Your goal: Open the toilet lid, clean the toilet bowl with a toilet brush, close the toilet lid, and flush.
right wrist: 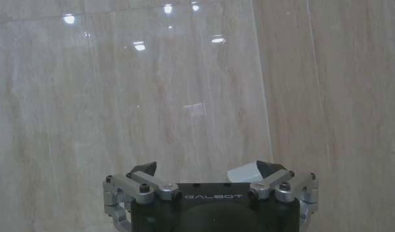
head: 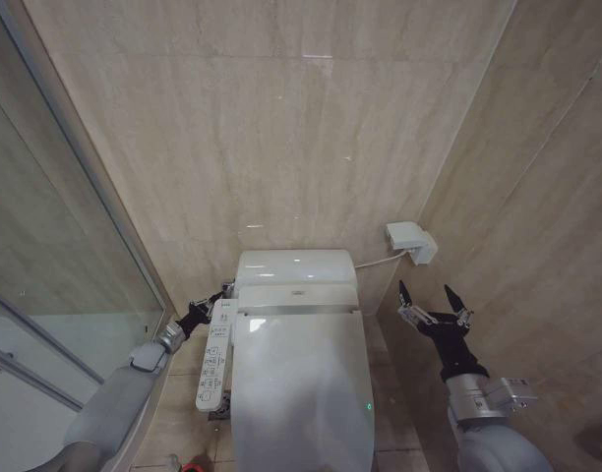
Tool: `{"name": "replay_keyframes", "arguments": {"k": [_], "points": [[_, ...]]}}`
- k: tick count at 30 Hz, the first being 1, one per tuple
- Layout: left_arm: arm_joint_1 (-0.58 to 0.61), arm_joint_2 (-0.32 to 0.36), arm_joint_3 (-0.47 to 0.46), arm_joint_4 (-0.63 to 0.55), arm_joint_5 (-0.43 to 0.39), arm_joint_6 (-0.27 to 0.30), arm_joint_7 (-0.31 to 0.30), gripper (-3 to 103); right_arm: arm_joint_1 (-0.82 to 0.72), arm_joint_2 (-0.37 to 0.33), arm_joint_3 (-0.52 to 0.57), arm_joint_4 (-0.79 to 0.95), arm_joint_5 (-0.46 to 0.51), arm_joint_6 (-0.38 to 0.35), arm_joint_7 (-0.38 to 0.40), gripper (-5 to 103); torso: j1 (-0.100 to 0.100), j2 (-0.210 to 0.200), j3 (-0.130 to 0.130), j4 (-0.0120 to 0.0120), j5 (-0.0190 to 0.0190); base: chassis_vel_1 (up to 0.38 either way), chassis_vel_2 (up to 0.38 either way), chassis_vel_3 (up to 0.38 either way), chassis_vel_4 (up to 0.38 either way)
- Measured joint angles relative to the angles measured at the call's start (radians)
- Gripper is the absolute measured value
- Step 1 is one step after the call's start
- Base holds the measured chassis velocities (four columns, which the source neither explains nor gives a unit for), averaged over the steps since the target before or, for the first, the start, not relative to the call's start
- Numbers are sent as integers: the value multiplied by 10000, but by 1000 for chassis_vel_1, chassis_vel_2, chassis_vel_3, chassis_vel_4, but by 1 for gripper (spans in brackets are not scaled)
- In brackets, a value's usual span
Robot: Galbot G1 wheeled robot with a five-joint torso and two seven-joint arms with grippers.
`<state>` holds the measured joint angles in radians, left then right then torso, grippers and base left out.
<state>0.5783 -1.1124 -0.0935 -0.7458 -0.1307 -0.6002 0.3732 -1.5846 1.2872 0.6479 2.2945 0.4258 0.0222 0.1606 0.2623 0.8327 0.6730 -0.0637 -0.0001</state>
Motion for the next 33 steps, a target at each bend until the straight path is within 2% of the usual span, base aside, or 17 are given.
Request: {"name": "replay_keyframes", "arguments": {"k": [14, 22, 25, 26, 29, 30, 33], "points": [[240, 26, -316, -136, 67, -23, 20, 0, 0, 0, 0, 0, 0, 0, 0, 100, 0, 0, 0, 1, 0, 0, 0, 0, 0], [924, -104, -1705, -586, 54, -257, -84, 0, 0, 0, 0, 0, 0, 0, 0, 100, 0, 0, 0, 1, 0, 0, 0, 0, 0], [1539, -160, -2553, -1064, 51, -482, -185, 0, 0, 0, 1, 0, 0, 0, 1, 100, 0, 0, -1, -1, 2, 0, 0, 0, 0], [1539, -160, -2553, -1064, 51, -482, -185, 0, 0, 0, 1, 0, 0, 0, 1, 100, 0, 0, -1, -1, 2, 0, 0, 0, 0], [2299, -142, -3124, -1714, -205, -505, -762, 0, 0, 0, 0, 0, 0, 0, 0, 100, 0, 0, 0, 3, 0, 0, 0, 0, 0], [2299, -142, -3124, -1714, -205, -505, -762, 0, 0, 0, 0, 0, 0, 0, 0, 100, 0, 0, 0, 3, 0, 0, 0, 0, 0], [2934, -140, -3427, -2673, -536, -239, -1989, 0, -1, 0, 0, 0, 0, -1, -2, 100, 0, 0, 0, 4, -1, 0, 0, 0, 0]]}}
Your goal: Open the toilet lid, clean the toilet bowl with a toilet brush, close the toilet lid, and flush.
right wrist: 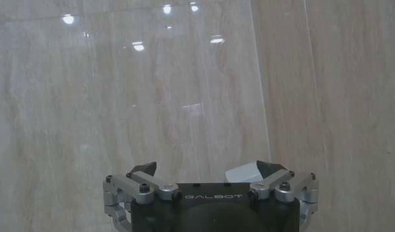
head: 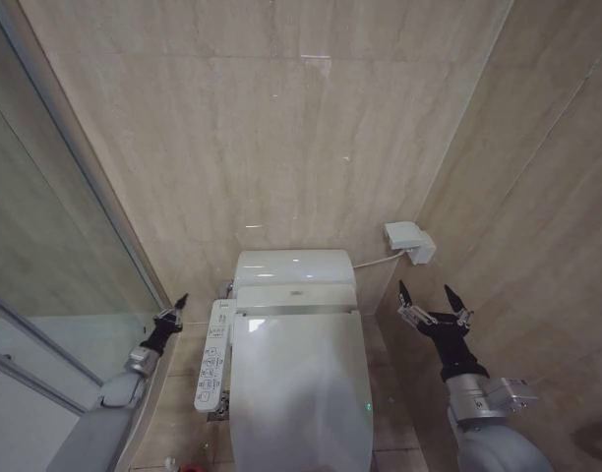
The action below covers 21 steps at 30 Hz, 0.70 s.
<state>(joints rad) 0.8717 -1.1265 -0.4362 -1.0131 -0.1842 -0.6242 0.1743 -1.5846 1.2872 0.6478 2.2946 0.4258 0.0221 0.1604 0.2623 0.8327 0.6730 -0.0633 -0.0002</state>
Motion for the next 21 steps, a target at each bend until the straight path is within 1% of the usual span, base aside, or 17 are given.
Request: {"name": "replay_keyframes", "arguments": {"k": [1, 2, 4, 5, 6, 8, 9, 10, 12, 13, 14, 16, 17, 18, 21], "points": [[220, -9, -83, -433, -140, 160, -410, 0, 0, 0, 1, 0, 0, 0, 0, 100, 0, 0, -1, -4, 4, 0, 0, 0, 0], [220, -9, -83, -433, -140, 160, -410, 0, 0, 0, 1, 0, 0, 0, 0, 100, 0, 0, -1, -4, 4, 0, 0, 0, 0], [658, -50, -213, -1399, -440, 571, -1094, 0, 0, 0, 0, 0, 0, 0, 0, 100, 0, 0, 0, -2, 1, 0, 0, 0, 0], [900, -92, -268, -2007, -618, 869, -1427, 0, 1, 0, 0, 0, 0, 1, 0, 100, 0, 0, -1, -4, 2, 0, 0, 0, 0], [900, -92, -268, -2007, -618, 869, -1427, 0, 1, 0, 0, 0, 0, 1, 0, 100, 0, 0, -1, -4, 2, 0, 0, 0, 0], [1389, -186, -368, -3096, -890, 1435, -1901, 0, -1, 0, 1, 0, 0, 0, 2, 100, 0, 0, 0, -5, 3, 0, 0, 0, 0], [1614, -244, -424, -3624, -923, 1638, -2028, 4, 2, 0, 0, 0, 0, 1, 1, 100, 0, 0, 0, -3, 1, 0, 0, 0, 0], [1614, -244, -424, -3624, -923, 1638, -2028, 4, 2, 0, 0, 0, 0, 1, 1, 100, 0, 0, 0, -3, 1, 0, 0, 0, 0], [1986, -349, -586, -4442, -935, 1889, -2142, 4, 1, 0, 0, 0, 0, 1, 1, 100, 0, 0, -1, -5, 6, 0, 0, 0, 0], [2195, -408, -661, -4870, -939, 2021, -2192, 4, 0, 0, 1, 0, 0, 0, 2, 100, 0, 0, 0, -2, 4, 0, 0, 0, 0], [2195, -408, -661, -4870, -939, 2021, -2192, 4, 0, 0, 1, 0, 0, 0, 2, 100, 0, 0, 0, -2, 4, 0, 0, 0, 0], [2567, -534, -819, -5603, -941, 2227, -2315, 4, 0, 0, 1, 0, 0, 0, 0, 100, 0, 0, 0, -3, 3, 0, 0, 0, 0], [2737, -585, -896, -5896, -942, 2323, -2389, 30, 1, 0, 0, 0, 0, 0, 2, 100, 0, 0, 0, -4, 5, 0, 0, 0, 0], [2737, -585, -896, -5896, -942, 2323, -2389, 30, 1, 0, 0, 0, 0, 0, 2, 100, 0, 0, 0, -4, 5, 0, 0, 0, 0], [3321, -707, -1191, -6851, -940, 2544, -2518, 30, 0, 0, 0, 0, 0, 0, 2, 100, 0, 0, 0, -3, 4, 0, 0, 0, 0]]}}
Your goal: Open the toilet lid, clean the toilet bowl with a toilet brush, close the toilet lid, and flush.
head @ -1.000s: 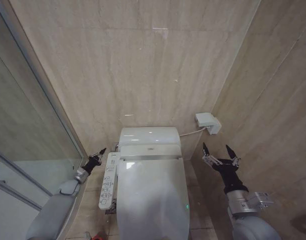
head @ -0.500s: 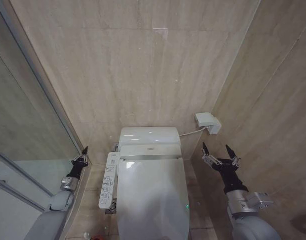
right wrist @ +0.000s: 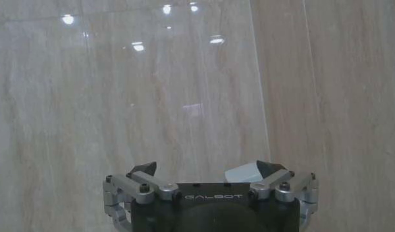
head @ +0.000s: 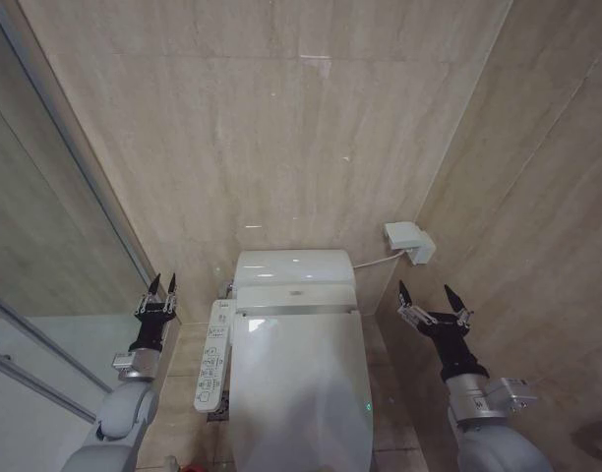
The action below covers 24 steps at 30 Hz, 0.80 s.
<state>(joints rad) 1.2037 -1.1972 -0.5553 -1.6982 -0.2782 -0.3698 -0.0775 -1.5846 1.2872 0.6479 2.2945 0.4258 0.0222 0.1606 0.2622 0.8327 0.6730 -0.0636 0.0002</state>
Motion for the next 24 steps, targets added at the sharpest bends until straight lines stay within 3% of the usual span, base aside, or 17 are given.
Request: {"name": "replay_keyframes", "arguments": {"k": [3, 4, 10, 11, 17, 18, 24], "points": [[327, -61, -224, -499, 4, 140, -59, 30, 0, 0, 0, 0, 0, 0, 0, 100, 0, 0, 0, -1, -2, 0, 0, 0, 0], [452, -88, -338, -668, 5, 194, -80, 58, 0, 0, 0, 0, 0, 0, 0, 100, 0, 0, 0, 0, -1, 0, 0, 0, 0], [1029, -328, -1005, -1321, -40, 315, -114, 58, 0, 0, 0, 0, 0, 0, 0, 100, 0, 0, 0, 1, -2, 0, 0, 0, 0], [1166, -431, -1138, -1507, -114, 358, -120, 85, 0, 0, 0, 0, 0, 0, 0, 100, 0, 0, 0, 0, -1, 0, 0, 0, 0], [1990, -814, -1556, -2461, -249, 479, -157, 85, -1, 0, 0, 0, 0, 0, 0, 100, 0, 0, 0, 1, -1, 0, 0, 0, 0], [2121, -847, -1586, -2579, -249, 477, -167, 100, 0, 0, 0, 0, 0, 0, 0, 100, 0, 0, 0, 0, -1, 0, 0, 0, 0], [2689, -1077, -1738, -2966, -73, 461, -265, 100, 0, 0, 0, 0, 0, 0, 0, 100, 0, 0, 0, 0, -1, 0, 0, 0, 0]]}}
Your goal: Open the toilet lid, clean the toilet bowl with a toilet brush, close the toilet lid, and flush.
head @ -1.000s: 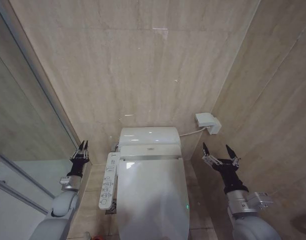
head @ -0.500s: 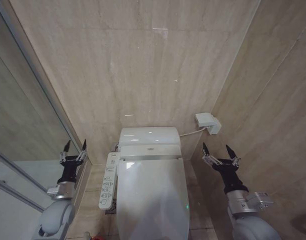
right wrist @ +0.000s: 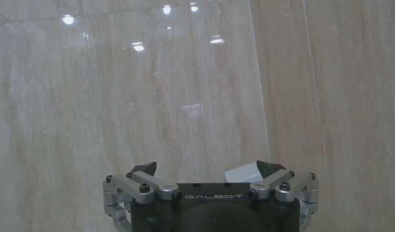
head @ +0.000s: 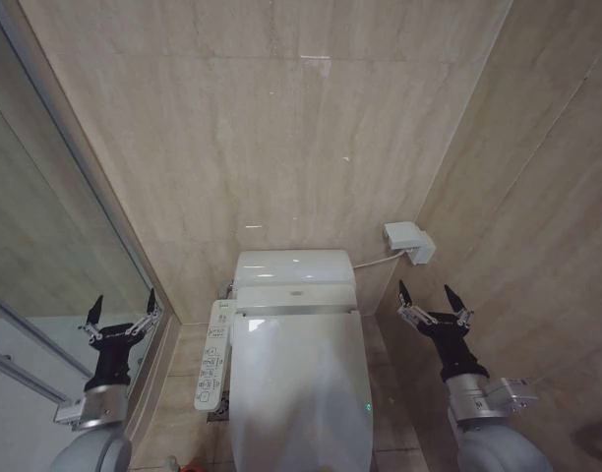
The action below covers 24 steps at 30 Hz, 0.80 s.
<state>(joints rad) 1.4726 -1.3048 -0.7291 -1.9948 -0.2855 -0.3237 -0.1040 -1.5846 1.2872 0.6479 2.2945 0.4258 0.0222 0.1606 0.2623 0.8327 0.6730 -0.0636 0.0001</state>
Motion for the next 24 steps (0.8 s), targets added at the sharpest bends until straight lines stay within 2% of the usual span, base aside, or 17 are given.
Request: {"name": "replay_keyframes", "arguments": {"k": [12, 19, 24], "points": [[1148, -791, 67, -553, 483, -256, -136, 100, 0, 0, 0, 0, 0, 0, 0, 100, 1, 0, 0, 1, 0, 0, 0, 0, 0], [1238, -845, 146, -562, 642, -386, -157, 100, 0, 0, 0, 0, 0, 0, 0, 100, 1, 0, 0, 0, 0, 0, 0, 0, 0], [1293, -830, 290, -520, 697, -793, -58, 100, 0, 0, 0, 0, 0, 0, 0, 100, 1, -1, 1, 0, 0, 0, 0, 0, 0]]}}
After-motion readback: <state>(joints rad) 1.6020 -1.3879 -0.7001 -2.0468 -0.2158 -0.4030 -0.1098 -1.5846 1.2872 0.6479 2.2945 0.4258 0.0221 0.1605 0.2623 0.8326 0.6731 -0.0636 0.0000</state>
